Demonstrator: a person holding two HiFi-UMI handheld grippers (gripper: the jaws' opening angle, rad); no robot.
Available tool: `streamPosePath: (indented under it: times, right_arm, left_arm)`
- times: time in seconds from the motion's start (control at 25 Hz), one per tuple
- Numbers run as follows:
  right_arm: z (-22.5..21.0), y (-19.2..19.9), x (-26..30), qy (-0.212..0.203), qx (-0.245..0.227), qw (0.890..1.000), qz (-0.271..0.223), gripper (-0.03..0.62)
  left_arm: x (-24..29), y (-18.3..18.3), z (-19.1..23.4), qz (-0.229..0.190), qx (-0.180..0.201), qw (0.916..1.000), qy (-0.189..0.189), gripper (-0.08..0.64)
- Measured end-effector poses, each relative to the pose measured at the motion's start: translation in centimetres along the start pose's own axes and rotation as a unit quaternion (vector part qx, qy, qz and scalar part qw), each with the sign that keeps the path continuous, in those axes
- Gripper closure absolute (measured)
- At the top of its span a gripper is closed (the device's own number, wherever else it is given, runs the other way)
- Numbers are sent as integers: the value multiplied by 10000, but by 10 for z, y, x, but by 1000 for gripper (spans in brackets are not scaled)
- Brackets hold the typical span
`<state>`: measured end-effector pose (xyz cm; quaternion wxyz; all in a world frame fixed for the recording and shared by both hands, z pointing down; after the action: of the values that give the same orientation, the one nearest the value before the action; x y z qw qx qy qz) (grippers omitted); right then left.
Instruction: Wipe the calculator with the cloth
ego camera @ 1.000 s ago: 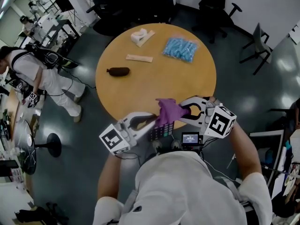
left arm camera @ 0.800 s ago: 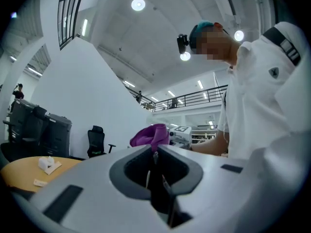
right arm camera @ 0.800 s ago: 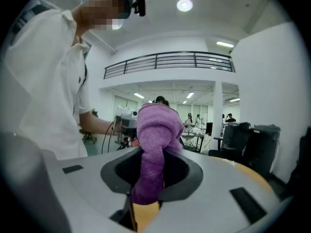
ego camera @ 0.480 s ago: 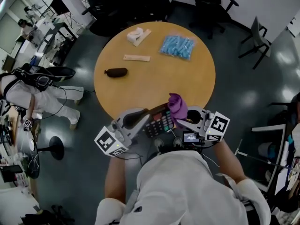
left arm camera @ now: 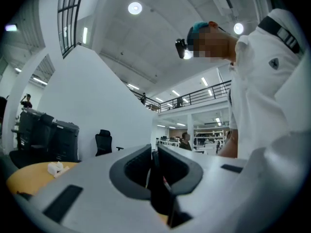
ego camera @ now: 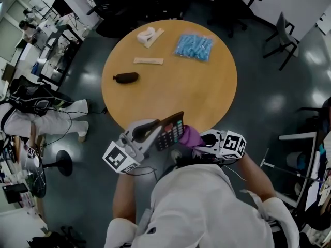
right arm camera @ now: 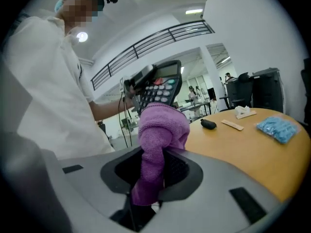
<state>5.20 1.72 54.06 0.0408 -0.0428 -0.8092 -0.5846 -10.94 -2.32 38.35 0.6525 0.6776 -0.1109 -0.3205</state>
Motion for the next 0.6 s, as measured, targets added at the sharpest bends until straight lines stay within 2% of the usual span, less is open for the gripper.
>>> streamPosePath:
  times: [0.08,0.2,0.24,0.32,0.4,0.48,0.6]
  right_arm:
    - [-12,-2,-17,111,-238,9993,262,492]
    - [-28,-54,-48,81,-597,9981,113,492]
    - [-28,-81,-57,-102,-601,9981,-36,492]
    - [-19,-140,-70,-723,-239,9958,-503,492]
    - [-3,-194,-71,-1491,273,9849,-831,492]
    - [15,-225,-60,-2158,384,9745,-481,492]
    - [38,-233,-36,-2863,229,9552,712,492]
  left_arm:
    - [2,0,-14,276,179,9989,333,517]
    - [9,-7,-42,700,675,9880,1199,517]
    - [12,-12,-52,776,886,9817,1499,517]
    - [19,-25,-70,781,1197,9700,1965,517]
    - [24,-36,-84,694,1284,9626,2280,517]
    - [27,-44,-94,572,1242,9589,2487,517]
    - [33,-52,-108,393,1231,9551,2666,517]
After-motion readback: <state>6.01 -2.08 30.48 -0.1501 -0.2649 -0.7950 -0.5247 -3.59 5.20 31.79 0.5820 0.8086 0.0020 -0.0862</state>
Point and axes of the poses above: the fingertips, and each gripper's own axes: x forward along the fingers, z to its left, y out of its underside, the point moved 3 cm from there along -x, backward along the fingers, and after that the axes turned 14 degrees about -z, right-handed, at the moved point
